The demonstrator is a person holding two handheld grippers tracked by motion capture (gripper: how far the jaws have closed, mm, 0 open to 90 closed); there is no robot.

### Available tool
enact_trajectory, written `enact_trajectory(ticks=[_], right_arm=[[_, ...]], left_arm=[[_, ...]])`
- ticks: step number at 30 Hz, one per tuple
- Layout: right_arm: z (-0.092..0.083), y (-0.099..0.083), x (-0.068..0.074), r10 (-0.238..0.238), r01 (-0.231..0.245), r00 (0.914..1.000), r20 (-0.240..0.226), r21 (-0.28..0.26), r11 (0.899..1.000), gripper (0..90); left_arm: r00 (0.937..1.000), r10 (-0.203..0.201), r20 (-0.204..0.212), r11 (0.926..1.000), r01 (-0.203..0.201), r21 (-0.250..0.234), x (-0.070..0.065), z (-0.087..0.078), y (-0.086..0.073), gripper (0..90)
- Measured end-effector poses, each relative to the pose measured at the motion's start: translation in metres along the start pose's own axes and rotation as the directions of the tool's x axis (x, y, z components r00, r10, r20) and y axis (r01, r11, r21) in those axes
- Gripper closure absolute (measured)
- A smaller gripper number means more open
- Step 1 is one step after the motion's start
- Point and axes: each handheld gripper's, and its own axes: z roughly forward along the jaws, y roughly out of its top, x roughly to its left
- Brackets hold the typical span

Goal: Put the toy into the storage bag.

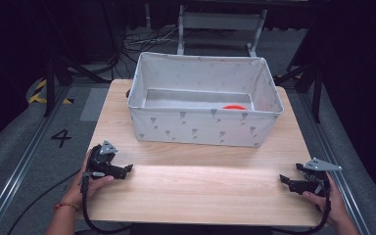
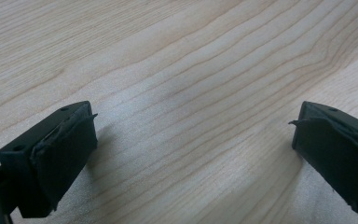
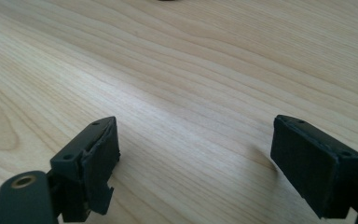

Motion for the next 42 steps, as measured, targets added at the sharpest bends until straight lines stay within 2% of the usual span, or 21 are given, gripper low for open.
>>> enact_trajectory(ticks=[4,15,42], right_arm=[[0.0022,0.0006,-0.0051,0.040,-0.039,0.9990,-0.023,0.018,0.999,13.4],[0.0018,0.0002,-0.0039,0.049,-0.048,0.9988,-0.010,0.019,0.999,13.3],[0.0018,0.0002,-0.0037,0.050,-0.050,0.9987,-0.006,0.019,0.999,12.9]], left_arm=[[1.0000,0.000,-0.001,1.0000,0.000,0.000,0.0000,0.0000,0.0000,0.1],[0.9998,-0.019,-0.010,0.9998,0.019,0.000,-0.0020,-0.0004,-0.0005,0.1],[0.9999,-0.011,-0.010,0.9999,0.011,0.001,-0.0009,0.0001,0.0002,0.1]])
